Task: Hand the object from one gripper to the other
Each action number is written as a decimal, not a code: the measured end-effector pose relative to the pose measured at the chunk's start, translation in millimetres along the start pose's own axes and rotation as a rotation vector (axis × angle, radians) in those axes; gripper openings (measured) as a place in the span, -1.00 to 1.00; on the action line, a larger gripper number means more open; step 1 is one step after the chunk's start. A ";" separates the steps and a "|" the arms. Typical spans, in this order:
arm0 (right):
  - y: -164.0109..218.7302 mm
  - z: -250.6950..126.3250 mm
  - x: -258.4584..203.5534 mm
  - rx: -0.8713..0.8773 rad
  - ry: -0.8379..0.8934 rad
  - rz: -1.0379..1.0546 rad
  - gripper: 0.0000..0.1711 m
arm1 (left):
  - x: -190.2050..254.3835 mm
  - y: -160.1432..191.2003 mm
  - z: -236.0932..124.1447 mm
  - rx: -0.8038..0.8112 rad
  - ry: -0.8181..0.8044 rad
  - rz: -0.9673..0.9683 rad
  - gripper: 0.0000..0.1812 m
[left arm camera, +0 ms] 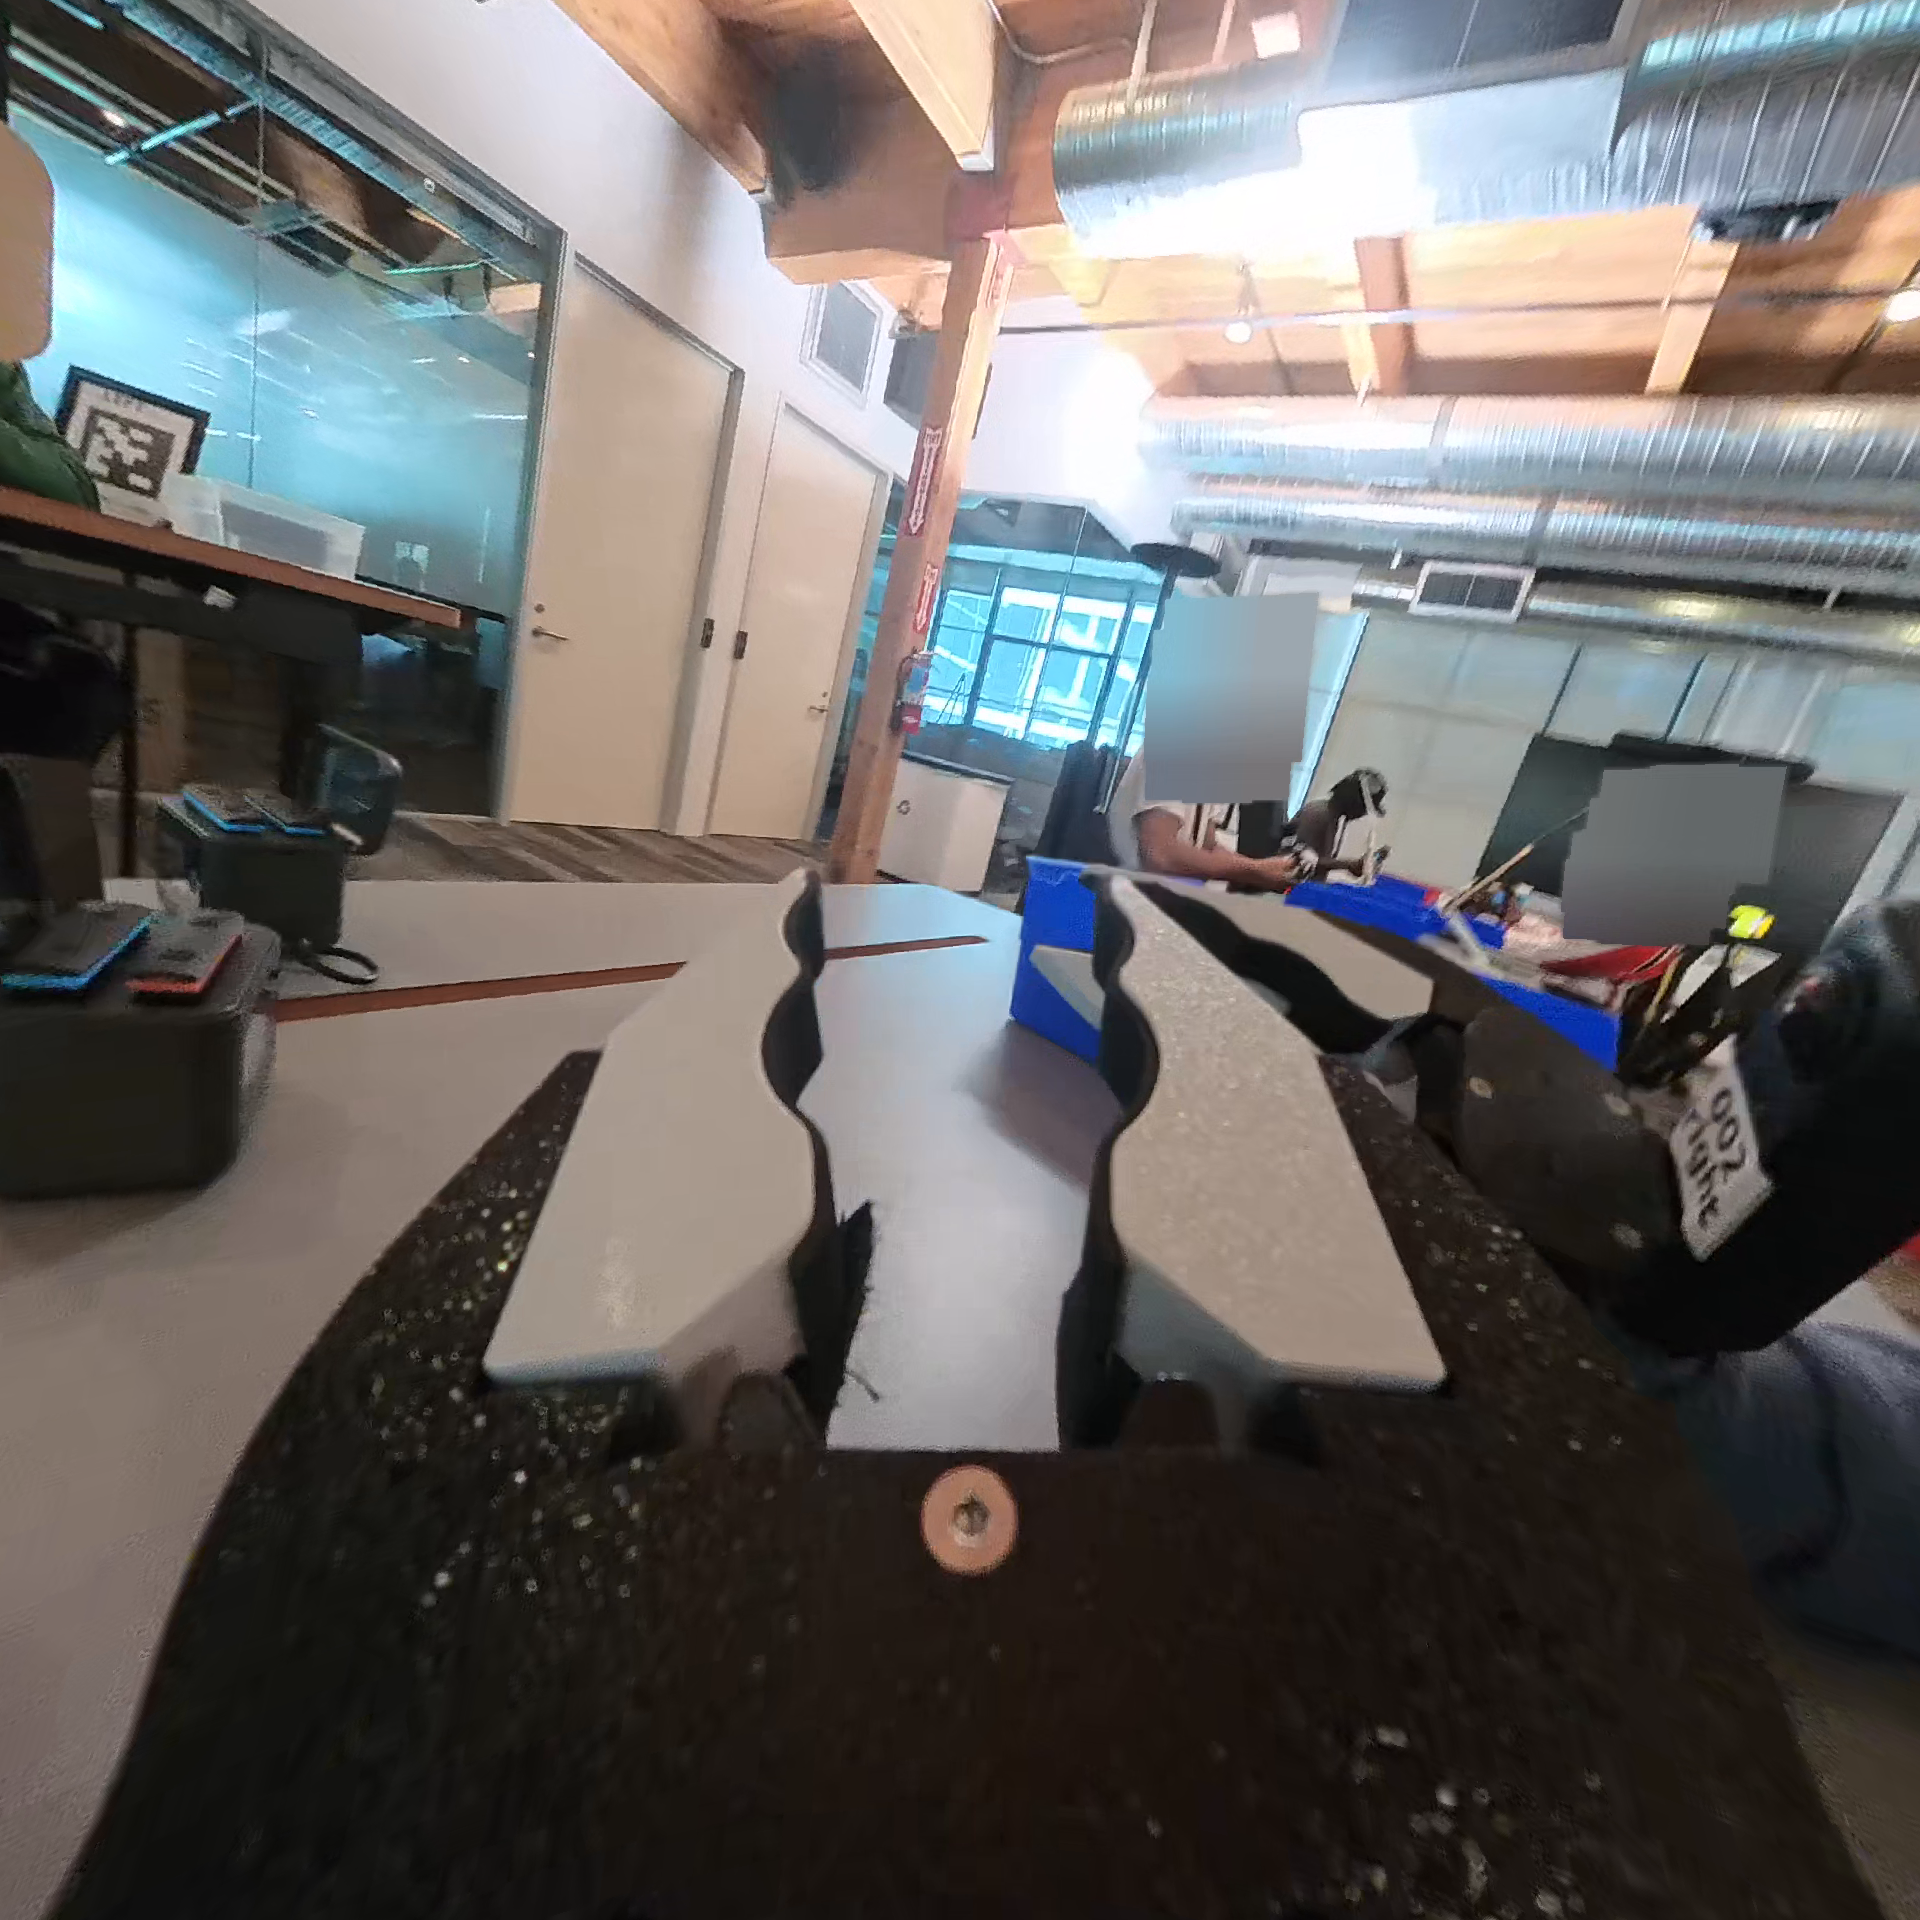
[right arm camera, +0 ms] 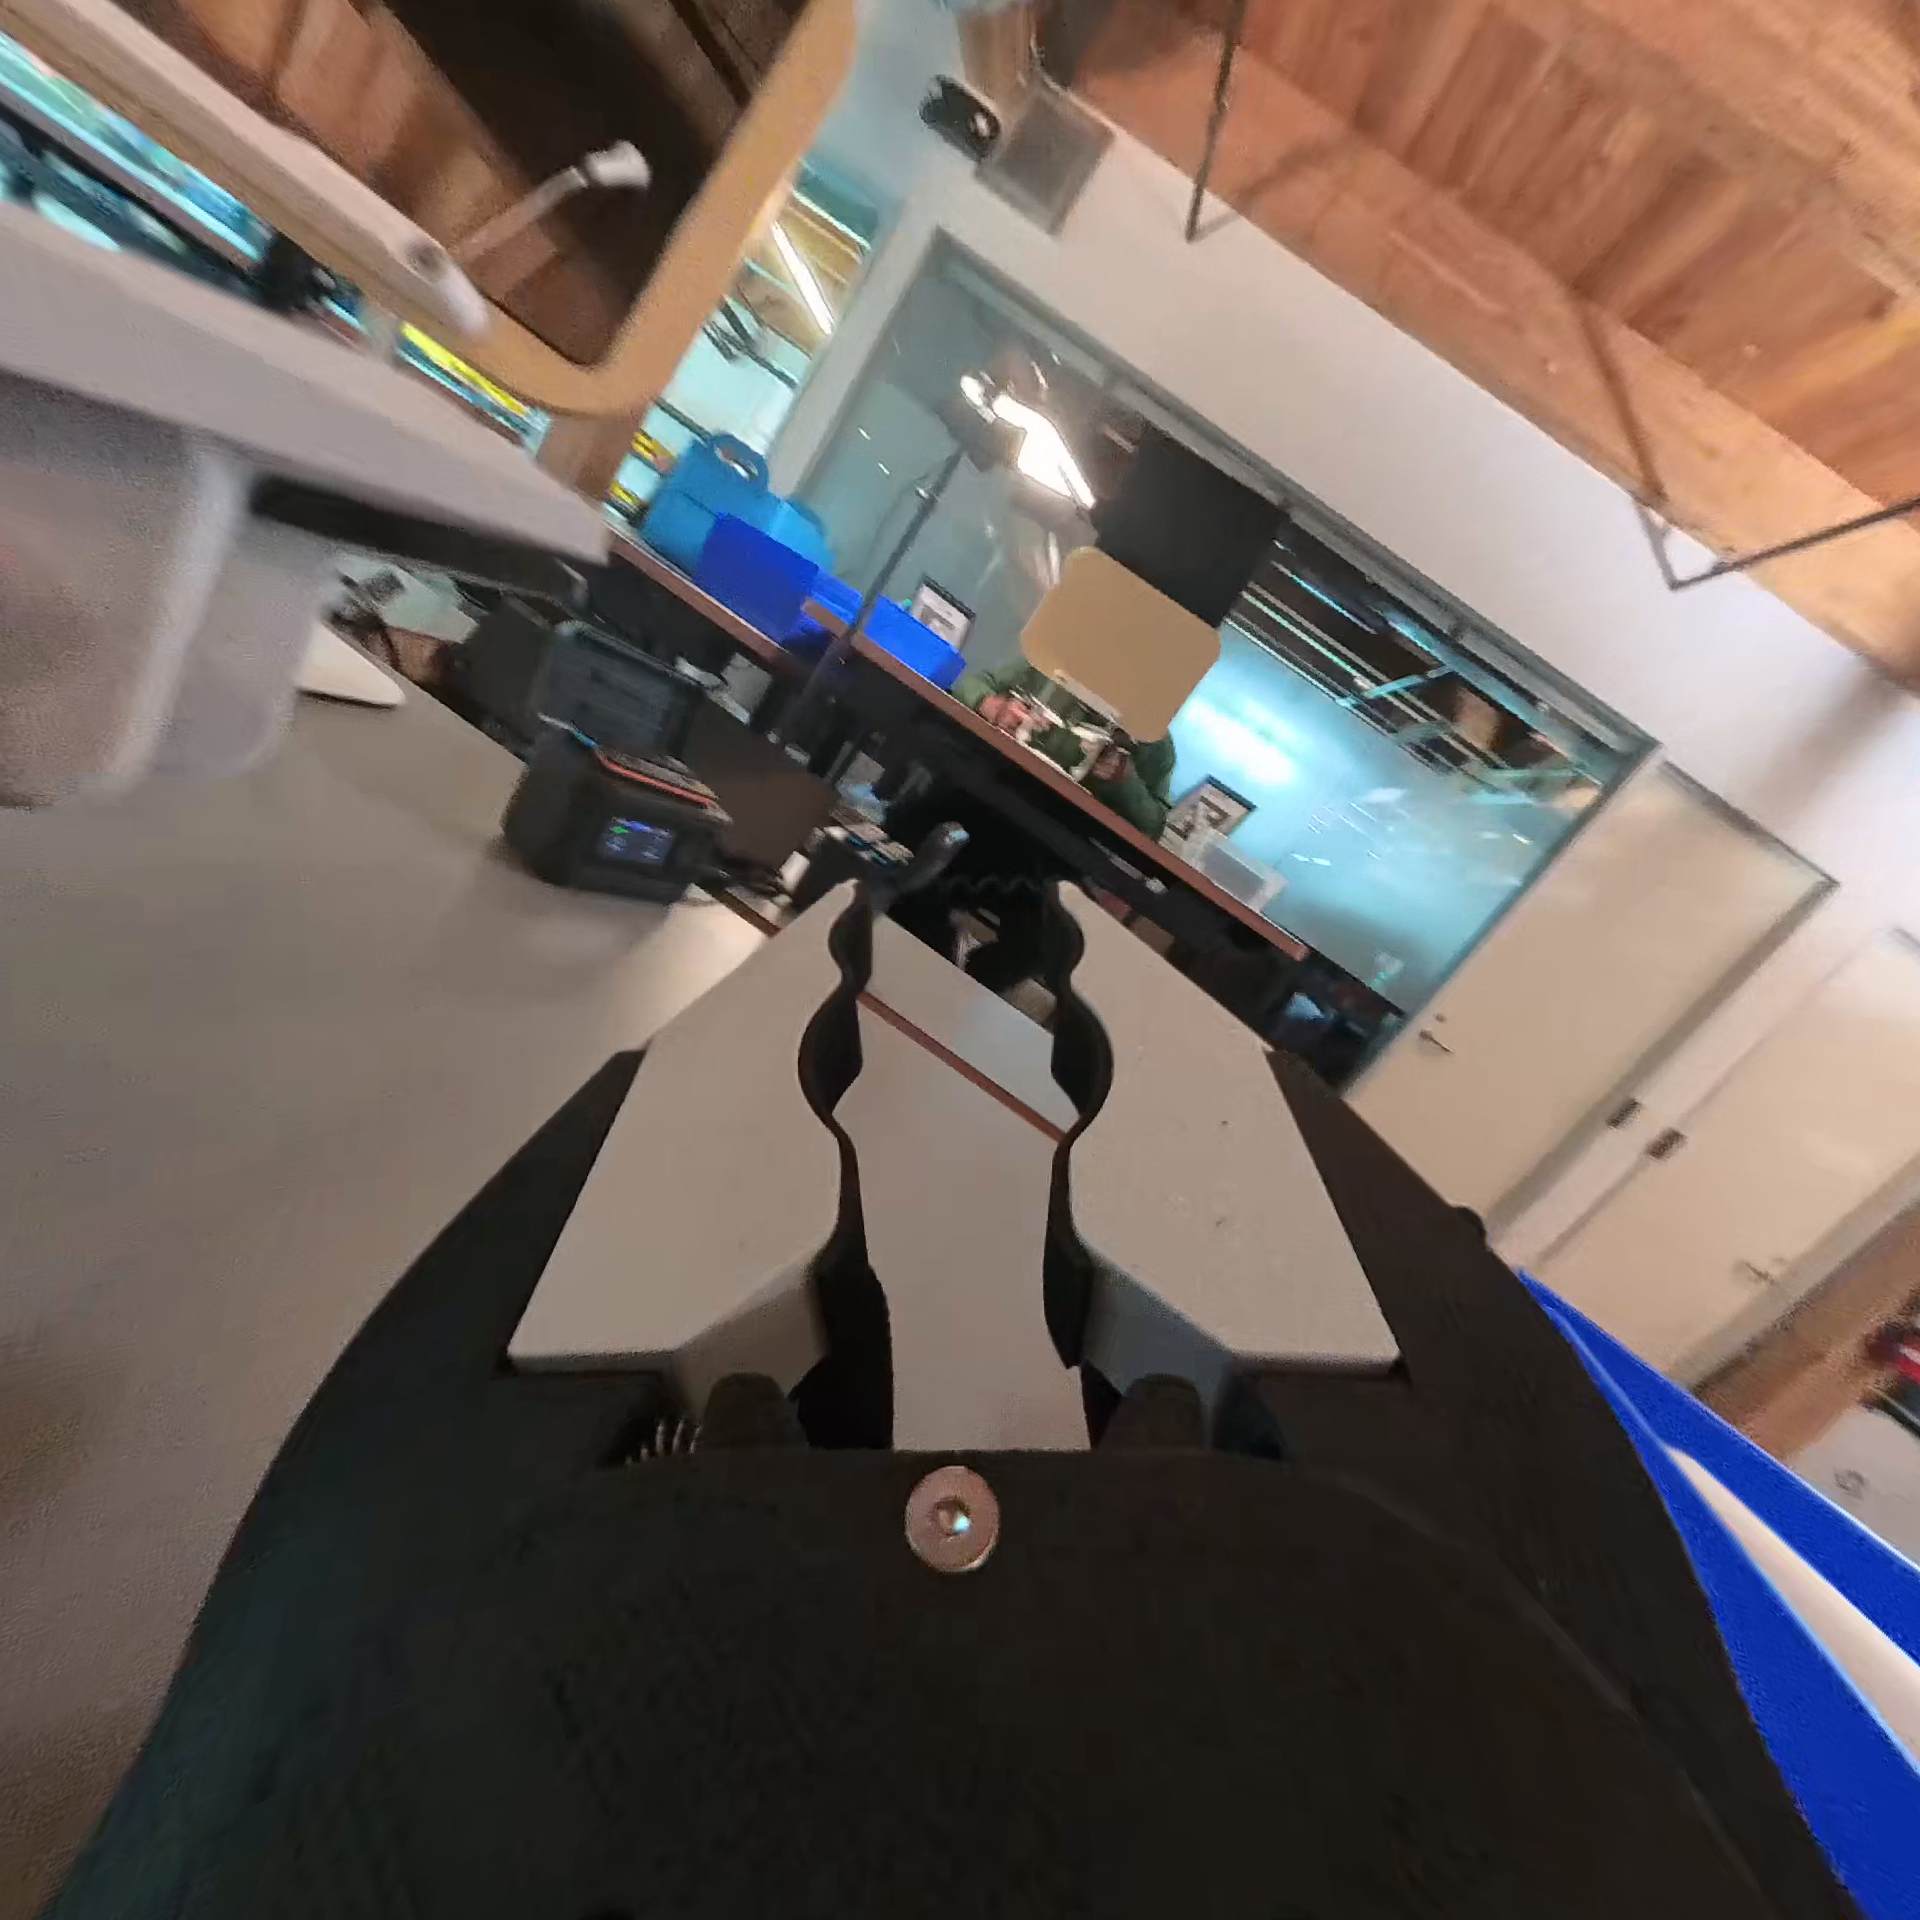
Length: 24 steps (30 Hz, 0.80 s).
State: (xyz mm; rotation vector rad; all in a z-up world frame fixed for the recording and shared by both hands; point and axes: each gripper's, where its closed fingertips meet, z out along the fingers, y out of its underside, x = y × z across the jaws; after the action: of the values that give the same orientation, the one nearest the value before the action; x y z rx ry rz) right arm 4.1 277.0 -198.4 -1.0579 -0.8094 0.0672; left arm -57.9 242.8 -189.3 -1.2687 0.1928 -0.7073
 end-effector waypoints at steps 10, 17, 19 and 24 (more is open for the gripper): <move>4.1 1.4 -6.0 -0.006 -0.053 0.057 -0.68 | 42.7 -69.3 -22.8 -0.174 -0.170 0.392 -0.43; -2.7 -0.6 -16.0 0.021 -0.099 0.064 -0.68 | -35.5 -151.1 -182.4 -0.490 -0.721 0.460 -0.25; -5.2 -1.3 -21.3 0.030 -0.119 0.049 -0.68 | -82.3 -148.0 -234.4 -0.699 -0.881 0.404 -0.18; -7.4 -2.2 -28.2 0.040 -0.142 0.011 -0.68 | -139.3 -74.2 -306.9 -1.175 -0.887 0.005 -0.11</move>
State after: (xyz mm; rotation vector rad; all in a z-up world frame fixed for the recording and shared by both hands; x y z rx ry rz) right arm -17.1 259.8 -208.8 -1.0287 -0.9265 0.1691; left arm -348.9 68.1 -251.4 -2.5726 -0.1640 0.1174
